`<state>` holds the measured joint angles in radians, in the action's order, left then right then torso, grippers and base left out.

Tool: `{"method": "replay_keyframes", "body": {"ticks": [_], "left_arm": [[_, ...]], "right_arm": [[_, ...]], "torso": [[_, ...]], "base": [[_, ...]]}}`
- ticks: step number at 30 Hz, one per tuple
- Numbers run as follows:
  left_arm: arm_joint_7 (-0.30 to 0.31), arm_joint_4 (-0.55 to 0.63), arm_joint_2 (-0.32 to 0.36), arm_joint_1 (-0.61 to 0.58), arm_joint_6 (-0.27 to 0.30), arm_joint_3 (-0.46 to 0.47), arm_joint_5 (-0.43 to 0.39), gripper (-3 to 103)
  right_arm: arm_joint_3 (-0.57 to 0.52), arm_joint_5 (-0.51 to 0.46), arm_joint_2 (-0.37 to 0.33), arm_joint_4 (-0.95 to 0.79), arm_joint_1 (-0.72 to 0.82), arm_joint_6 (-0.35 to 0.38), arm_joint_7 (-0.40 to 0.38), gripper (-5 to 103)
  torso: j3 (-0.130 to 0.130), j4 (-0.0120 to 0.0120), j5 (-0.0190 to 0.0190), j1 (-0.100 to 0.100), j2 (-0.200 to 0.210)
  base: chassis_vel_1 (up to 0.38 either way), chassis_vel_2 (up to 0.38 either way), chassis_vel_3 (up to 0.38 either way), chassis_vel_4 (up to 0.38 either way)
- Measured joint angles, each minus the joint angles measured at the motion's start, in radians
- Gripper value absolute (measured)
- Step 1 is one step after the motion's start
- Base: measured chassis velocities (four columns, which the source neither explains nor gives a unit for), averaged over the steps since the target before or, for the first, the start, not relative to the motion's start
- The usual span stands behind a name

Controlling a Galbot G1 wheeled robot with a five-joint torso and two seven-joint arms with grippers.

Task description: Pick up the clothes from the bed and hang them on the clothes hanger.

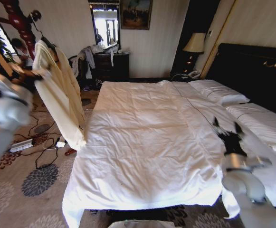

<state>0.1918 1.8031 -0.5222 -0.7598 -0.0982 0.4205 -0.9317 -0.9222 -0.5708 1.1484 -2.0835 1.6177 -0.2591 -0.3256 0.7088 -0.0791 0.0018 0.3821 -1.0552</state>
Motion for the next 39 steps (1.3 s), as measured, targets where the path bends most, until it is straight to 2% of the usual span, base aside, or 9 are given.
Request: {"method": "replay_keyframes", "body": {"ticks": [4, 6, 9, 12, 18, 20, 27, 33, 39], "left_arm": [[0.014, 0.079, -0.068, -0.16, -0.04, 0.079, 0.054, 100], [0.028, 0.187, -0.183, -0.35, -0.056, 0.158, 0.139, 100], [0.03, 0.231, -0.25, -0.427, -0.058, 0.169, 0.189, 100], [0.024, 0.284, -0.37, -0.569, -0.063, 0.175, 0.306, 100], [0.016, 0.319, -0.519, -0.748, -0.069, 0.202, 0.413, 100], [0.004, 0.33, -0.536, -0.771, -0.074, 0.207, 0.426, 100], [-0.142, 0.444, -0.611, -0.906, -0.107, 0.187, 0.502, 100], [-0.15, 0.534, -0.606, -0.964, -0.086, 0.143, 0.493, 100], [-0.141, 0.553, -0.598, -0.969, -0.062, 0.138, 0.476, 100]], "right_arm": [[0.015, 0.057, 0.05, 0.007, 0.047, -0.044, -0.01, 100], [0.053, 0.128, 0.116, -0.004, 0.101, -0.085, 0.018, 100], [0.089, 0.177, 0.152, -0.008, 0.116, -0.1, 0.03, 100], [0.165, 0.285, 0.207, 0.002, 0.142, -0.118, 0.054, 100], [0.228, 0.404, 0.256, 0.054, 0.166, -0.161, 0.099, 100], [0.23, 0.413, 0.26, 0.054, 0.166, -0.168, 0.106, 100], [0.228, 0.447, 0.255, -0.069, 0.209, -0.192, 0.162, 100], [0.238, 0.377, 0.194, -0.198, 0.275, -0.123, 0.177, 100], [0.236, 0.367, 0.188, -0.205, 0.278, -0.114, 0.177, 100]], "torso": [[0.0, 0.0018, -0.0021, 0.0, 0.0], [0.0, 0.0017, -0.0017, 0.0, 0.0], [0.0, 0.0012, -0.0019, -0.001, 0.0], [0.0, 0.0012, -0.0022, 0.0, 0.0], [0.0, 0.0013, -0.0017, 0.0, 0.0], [0.0, 0.0012, -0.0017, 0.0, 0.0], [0.0, 0.0012, -0.0016, 0.0, 0.0], [0.0, 0.0012, -0.0018, 0.0, 0.0], [0.0, 0.0012, -0.0018, 0.0, 0.0]], "base": [[0.0, 0.0, 0.0, 0.0], [0.0, 0.0, 0.0, 0.0], [0.0, 0.0, 0.0, 0.0], [0.0, 0.0, 0.0, 0.0], [0.0, 0.0, 0.0, 0.0], [0.0, 0.0, 0.0, 0.0], [0.0, 0.0, 0.0, 0.0], [0.0, 0.0, 0.0, 0.0], [0.0, 0.0, 0.0, 0.0]]}}
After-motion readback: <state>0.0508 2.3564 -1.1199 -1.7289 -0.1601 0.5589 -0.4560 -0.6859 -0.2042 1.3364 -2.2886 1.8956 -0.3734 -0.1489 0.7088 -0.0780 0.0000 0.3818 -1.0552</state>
